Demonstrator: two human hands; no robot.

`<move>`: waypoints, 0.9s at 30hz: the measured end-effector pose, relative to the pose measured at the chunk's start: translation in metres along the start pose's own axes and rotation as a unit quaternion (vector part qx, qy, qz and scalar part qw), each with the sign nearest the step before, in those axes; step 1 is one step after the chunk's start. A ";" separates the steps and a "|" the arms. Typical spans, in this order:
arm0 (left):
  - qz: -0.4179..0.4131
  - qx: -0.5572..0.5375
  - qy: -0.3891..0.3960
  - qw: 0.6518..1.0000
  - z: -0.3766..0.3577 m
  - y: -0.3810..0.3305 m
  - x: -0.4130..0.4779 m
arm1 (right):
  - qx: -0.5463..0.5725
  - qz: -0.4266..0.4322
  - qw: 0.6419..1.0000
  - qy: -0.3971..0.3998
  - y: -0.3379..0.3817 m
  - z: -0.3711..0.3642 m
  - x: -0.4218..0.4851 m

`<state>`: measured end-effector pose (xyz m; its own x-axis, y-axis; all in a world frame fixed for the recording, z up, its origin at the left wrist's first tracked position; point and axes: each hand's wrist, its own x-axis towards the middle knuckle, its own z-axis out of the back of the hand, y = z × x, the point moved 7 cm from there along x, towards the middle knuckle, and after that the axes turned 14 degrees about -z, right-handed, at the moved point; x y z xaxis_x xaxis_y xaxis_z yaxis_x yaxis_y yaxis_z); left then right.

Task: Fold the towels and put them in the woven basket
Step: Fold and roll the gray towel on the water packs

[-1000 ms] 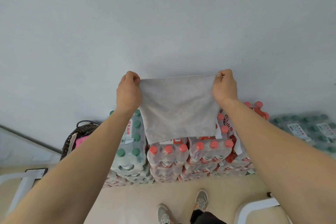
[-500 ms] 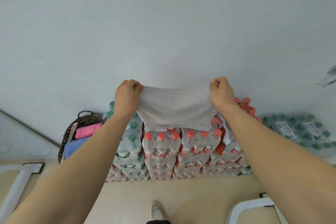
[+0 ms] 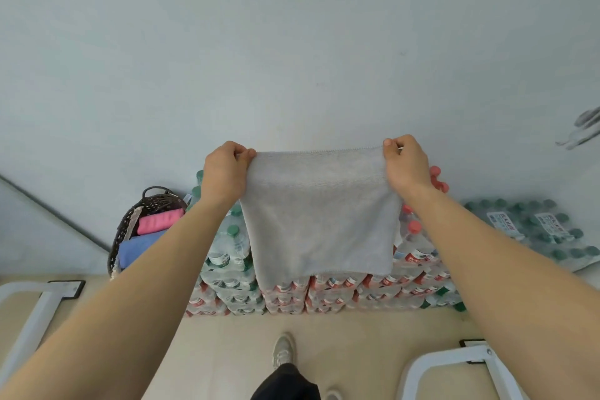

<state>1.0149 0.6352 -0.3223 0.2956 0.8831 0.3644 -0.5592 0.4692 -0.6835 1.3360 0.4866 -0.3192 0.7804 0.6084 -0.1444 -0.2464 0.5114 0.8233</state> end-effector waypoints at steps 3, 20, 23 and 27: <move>0.025 -0.017 0.027 0.999 -0.023 0.011 0.005 | -0.017 -0.015 1.000 -0.007 -0.015 -0.009 0.013; 0.061 0.046 0.123 0.990 -0.111 0.107 0.122 | -0.122 -0.066 0.990 -0.022 -0.016 -0.101 0.144; 0.048 0.023 0.092 0.994 -0.109 0.107 0.129 | -0.113 -0.037 0.992 -0.033 -0.005 -0.105 0.156; 0.033 -0.015 0.065 0.997 -0.103 0.105 0.129 | -0.088 -0.053 0.994 -0.025 -0.006 -0.105 0.155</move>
<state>1.0744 0.7981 -0.4123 0.3576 0.9041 0.2339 -0.5582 0.4077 -0.7226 1.3982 0.6421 -0.4040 0.8335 0.5173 -0.1942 -0.2548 0.6717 0.6956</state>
